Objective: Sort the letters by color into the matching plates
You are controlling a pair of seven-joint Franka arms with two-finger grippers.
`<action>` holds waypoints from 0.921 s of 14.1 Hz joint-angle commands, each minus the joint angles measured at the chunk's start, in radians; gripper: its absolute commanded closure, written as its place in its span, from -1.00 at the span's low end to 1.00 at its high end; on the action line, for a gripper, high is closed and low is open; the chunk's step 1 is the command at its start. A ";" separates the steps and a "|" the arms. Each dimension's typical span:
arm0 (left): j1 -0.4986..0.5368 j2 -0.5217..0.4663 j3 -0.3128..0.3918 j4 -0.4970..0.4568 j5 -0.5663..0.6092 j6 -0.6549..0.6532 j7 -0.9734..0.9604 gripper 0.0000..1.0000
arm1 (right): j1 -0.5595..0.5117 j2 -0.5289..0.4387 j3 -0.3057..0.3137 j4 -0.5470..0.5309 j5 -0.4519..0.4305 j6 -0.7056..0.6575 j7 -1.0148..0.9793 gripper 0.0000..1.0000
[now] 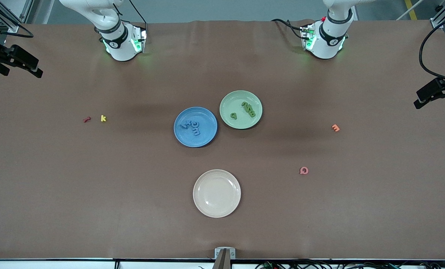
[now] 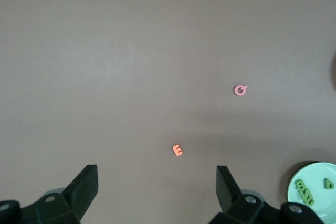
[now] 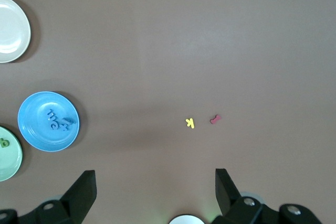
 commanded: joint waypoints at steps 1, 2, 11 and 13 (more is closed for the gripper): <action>-0.062 0.010 0.064 0.020 -0.019 -0.007 0.020 -0.98 | 0.021 -0.008 -0.010 -0.010 -0.007 0.018 -0.008 -1.00; -0.063 0.010 0.066 0.020 -0.019 -0.007 0.020 -0.98 | 0.020 -0.008 -0.010 -0.010 -0.007 0.024 -0.009 -1.00; -0.138 0.010 0.124 0.019 -0.019 -0.007 0.019 -0.98 | 0.014 0.041 -0.011 0.001 -0.011 0.023 0.005 -1.00; -0.132 0.010 0.124 0.019 -0.017 -0.007 0.019 -0.98 | 0.023 0.043 -0.011 0.007 -0.008 0.023 0.006 -1.00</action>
